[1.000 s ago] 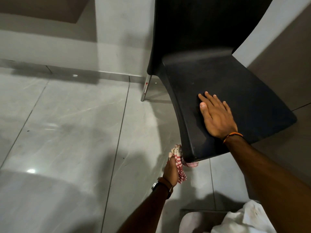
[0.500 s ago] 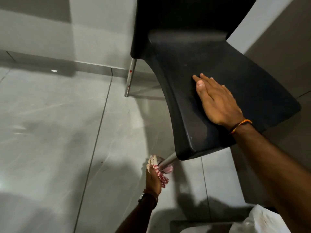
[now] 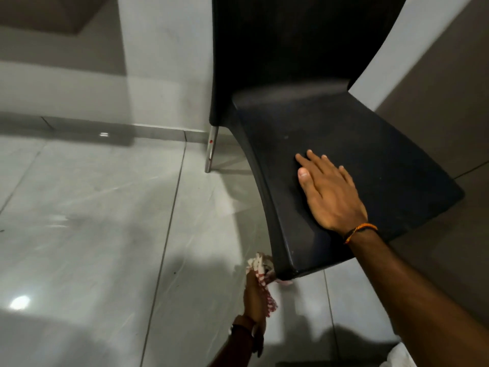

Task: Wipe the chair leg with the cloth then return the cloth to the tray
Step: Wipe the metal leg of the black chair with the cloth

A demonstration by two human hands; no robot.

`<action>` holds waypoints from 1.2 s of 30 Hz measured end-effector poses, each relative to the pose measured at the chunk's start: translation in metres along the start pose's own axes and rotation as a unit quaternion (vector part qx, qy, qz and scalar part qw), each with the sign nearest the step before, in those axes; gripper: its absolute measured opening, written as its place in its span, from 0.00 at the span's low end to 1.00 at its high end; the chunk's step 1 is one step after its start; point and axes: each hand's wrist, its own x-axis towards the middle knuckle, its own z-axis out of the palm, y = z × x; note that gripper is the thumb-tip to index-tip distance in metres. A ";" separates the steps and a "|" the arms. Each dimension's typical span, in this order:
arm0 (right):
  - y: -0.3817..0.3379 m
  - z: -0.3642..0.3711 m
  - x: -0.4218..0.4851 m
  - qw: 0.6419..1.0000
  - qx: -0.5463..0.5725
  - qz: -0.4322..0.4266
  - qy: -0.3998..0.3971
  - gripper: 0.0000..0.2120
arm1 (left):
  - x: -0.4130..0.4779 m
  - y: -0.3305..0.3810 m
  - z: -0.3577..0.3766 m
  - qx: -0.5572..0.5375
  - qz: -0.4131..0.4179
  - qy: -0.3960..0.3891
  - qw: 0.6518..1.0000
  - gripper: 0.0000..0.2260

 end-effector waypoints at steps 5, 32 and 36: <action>-0.002 -0.004 -0.001 0.999 -0.024 0.007 -0.029 0.29 | -0.048 0.051 0.033 -0.131 0.025 -0.062 0.989 0.24; -0.048 0.015 0.099 0.997 0.005 0.047 -0.067 0.31 | 0.230 0.308 -0.002 -0.210 0.145 0.047 0.966 0.31; -0.049 0.015 0.102 0.997 0.007 0.050 -0.064 0.29 | 0.264 0.300 0.029 -0.148 0.121 0.064 0.979 0.26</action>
